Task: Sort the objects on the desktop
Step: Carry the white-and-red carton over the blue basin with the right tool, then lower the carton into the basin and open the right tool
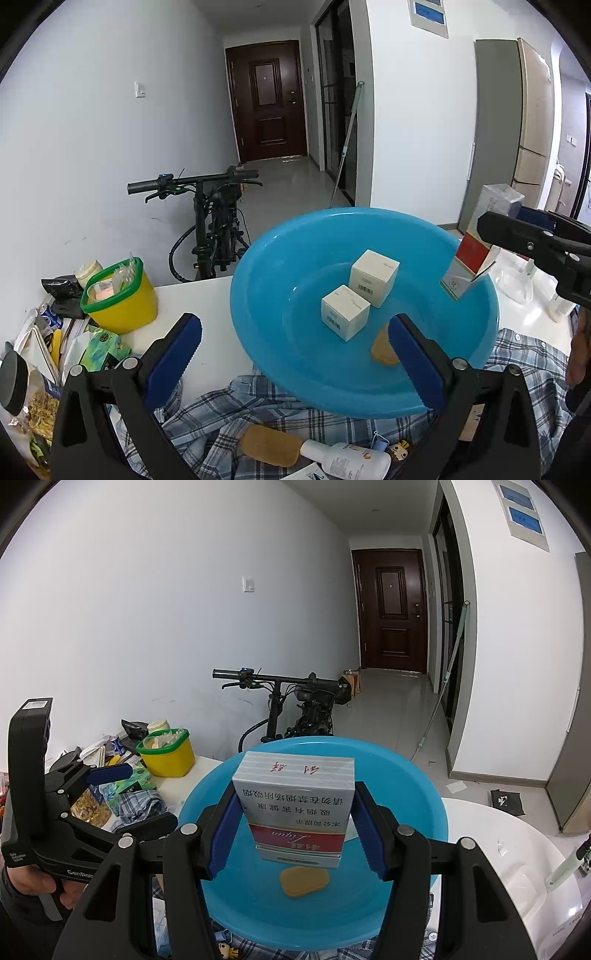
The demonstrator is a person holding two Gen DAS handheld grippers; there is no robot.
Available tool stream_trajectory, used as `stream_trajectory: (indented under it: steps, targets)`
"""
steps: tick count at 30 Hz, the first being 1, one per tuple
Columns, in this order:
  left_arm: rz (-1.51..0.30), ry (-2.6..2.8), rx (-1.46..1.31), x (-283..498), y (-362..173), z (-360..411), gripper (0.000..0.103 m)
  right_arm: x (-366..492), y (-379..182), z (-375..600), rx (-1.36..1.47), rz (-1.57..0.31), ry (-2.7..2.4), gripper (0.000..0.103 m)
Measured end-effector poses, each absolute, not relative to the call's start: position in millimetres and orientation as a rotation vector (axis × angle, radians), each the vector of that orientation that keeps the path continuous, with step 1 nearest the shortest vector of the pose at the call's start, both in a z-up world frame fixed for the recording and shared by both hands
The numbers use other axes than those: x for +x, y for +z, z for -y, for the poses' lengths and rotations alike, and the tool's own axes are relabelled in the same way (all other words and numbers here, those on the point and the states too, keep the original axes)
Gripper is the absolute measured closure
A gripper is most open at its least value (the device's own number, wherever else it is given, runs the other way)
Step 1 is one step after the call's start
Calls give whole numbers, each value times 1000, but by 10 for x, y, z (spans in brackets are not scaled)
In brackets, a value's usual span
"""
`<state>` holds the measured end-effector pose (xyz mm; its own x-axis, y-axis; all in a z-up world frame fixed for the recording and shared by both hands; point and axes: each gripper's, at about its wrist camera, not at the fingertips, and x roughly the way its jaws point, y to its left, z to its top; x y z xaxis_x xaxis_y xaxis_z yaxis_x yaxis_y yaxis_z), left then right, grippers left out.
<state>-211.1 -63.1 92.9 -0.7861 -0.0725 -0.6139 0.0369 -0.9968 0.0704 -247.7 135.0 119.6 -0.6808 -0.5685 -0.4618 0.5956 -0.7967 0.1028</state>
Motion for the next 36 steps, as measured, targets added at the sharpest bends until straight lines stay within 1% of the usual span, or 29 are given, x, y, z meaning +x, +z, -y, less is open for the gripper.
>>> stream_trajectory:
  steps: [12, 36]
  targets:
    - [35, -2943, 1013, -2098, 954, 635, 0, -2500, 1202, -1402, 637, -65, -2420, 46]
    - [67, -2917, 1027, -2110, 926, 612, 0, -2508, 1209, -1390, 635, -63, -2419, 45]
